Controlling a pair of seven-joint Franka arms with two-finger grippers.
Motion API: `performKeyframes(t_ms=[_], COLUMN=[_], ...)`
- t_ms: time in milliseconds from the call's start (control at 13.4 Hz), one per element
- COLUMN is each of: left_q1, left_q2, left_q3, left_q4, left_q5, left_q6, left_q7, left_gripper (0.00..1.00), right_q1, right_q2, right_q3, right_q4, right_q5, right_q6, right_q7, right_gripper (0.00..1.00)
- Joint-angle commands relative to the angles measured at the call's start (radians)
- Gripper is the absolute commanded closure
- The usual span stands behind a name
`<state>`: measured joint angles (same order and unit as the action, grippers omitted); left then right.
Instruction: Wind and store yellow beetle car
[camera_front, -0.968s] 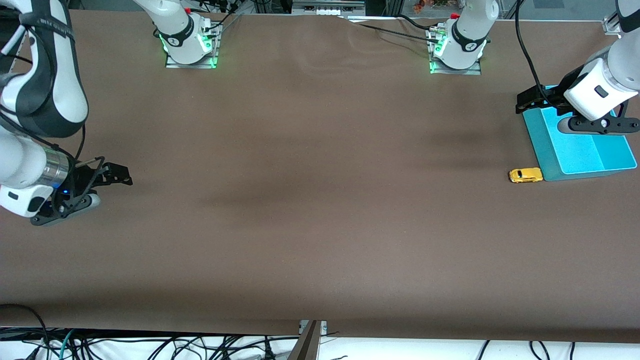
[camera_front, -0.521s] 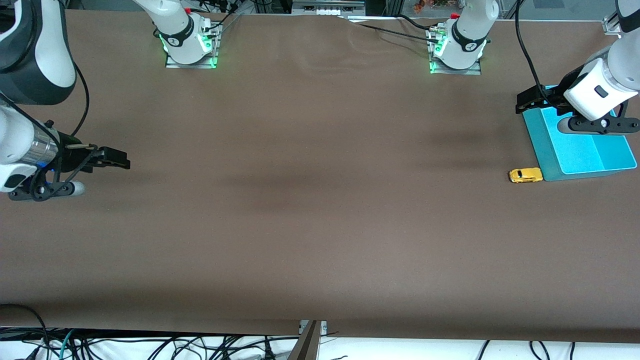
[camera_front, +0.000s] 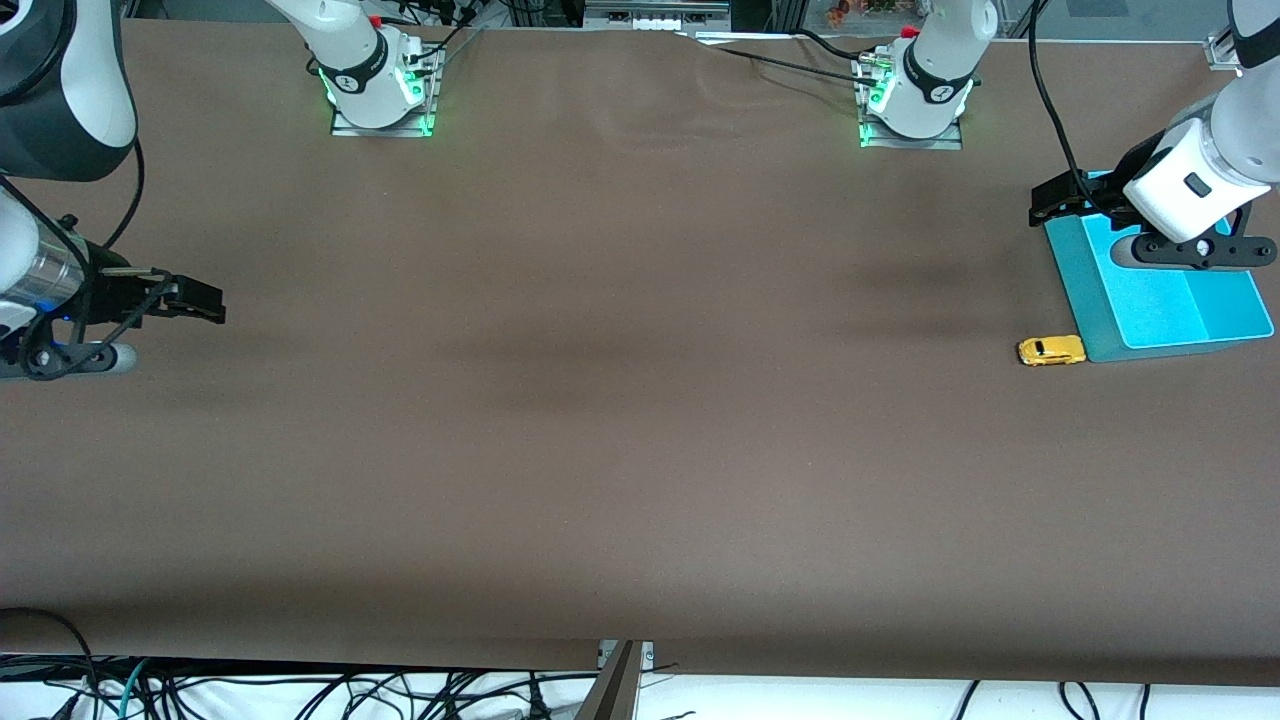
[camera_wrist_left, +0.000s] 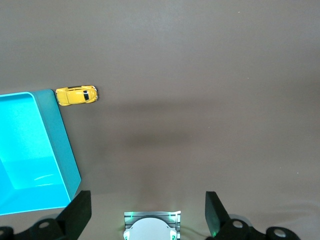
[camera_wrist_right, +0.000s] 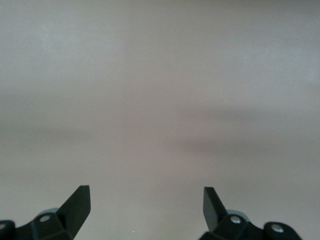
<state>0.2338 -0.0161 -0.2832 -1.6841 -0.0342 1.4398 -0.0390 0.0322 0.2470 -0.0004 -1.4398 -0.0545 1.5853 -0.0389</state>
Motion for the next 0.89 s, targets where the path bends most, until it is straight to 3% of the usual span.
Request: performKeyframes(t_ms=[0,819], left_q1=[0.006,0.009], left_q2=[-0.005,-0.004], left_q3=[-0.007,-0.005], left_q4=[0.001,0.003], left_q5=[-0.009,-0.012], left_q6=[-0.015,-0.010], left_q7=[-0.013,-0.015], left_gripper=[0.00,0.00], right_q1=[-0.003,-0.049], right_q2=[-0.031,-0.118], right_q3=[0.008,-0.007], right_q4=[-0.008,-0.051], right_q5=[-0.028,0.014], right_q6=[0.001,-0.004], right_q7=[0.019,0.017], right_gripper=[0.00,0.00])
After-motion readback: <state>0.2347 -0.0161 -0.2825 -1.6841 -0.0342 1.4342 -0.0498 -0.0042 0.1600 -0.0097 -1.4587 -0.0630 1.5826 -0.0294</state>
